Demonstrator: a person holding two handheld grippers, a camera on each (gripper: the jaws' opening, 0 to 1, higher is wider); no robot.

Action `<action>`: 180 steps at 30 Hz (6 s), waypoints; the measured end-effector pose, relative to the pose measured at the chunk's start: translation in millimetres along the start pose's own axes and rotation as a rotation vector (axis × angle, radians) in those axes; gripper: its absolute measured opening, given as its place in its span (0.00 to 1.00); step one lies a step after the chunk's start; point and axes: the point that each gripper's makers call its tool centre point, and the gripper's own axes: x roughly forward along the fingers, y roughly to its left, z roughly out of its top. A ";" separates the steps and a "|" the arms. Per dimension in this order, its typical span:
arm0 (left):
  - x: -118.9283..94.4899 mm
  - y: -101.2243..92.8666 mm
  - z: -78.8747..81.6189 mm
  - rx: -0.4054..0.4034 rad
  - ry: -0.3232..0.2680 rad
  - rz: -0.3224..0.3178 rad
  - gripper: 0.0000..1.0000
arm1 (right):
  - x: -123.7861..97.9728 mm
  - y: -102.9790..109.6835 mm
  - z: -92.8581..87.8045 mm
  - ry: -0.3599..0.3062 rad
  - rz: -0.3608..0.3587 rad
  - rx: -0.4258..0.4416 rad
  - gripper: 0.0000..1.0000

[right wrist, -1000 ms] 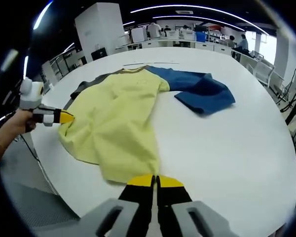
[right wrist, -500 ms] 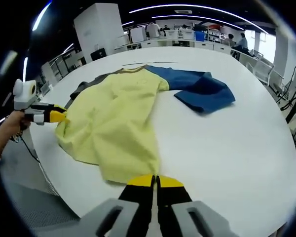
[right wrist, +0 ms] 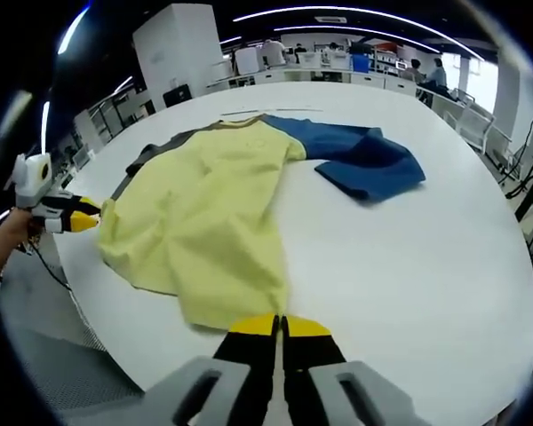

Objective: Fold the garment on the visible template until the final outline fits inside the template.

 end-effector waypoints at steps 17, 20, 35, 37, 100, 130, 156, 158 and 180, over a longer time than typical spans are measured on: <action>27.5 -2.5 -3.8 0.073 0.019 -0.062 0.07 | 0.5 -0.9 -0.9 0.002 -0.006 0.004 0.00; 29.0 -0.9 -7.2 0.078 0.030 -0.050 0.05 | 0.6 -0.7 -0.9 0.001 -0.003 0.002 0.00; -5.9 -2.0 -24.7 -0.128 0.059 0.016 0.00 | -6.0 1.8 -1.2 -0.009 0.013 -0.012 0.00; -12.2 -3.2 -26.9 -0.152 0.055 0.023 0.00 | -8.7 2.4 -0.6 -0.013 0.019 -0.010 0.00; -49.0 0.2 -86.4 -0.310 0.207 0.156 0.19 | -30.8 21.4 -43.7 0.077 0.089 -0.037 0.05; -54.6 5.2 -17.7 -0.221 -0.092 0.197 0.98 | -31.3 -22.8 63.7 -0.155 0.075 -0.212 0.48; -62.8 8.4 -4.4 -0.200 -0.129 0.219 0.93 | 46.6 -77.5 106.7 -0.091 0.127 -0.299 0.30; -62.3 7.1 -4.8 -0.200 -0.132 0.213 0.92 | 49.5 -76.8 105.7 -0.079 0.134 -0.308 0.28; -68.2 2.7 -2.1 -0.191 -0.153 0.213 0.86 | 61.0 -86.8 104.9 -0.036 0.077 -0.391 0.02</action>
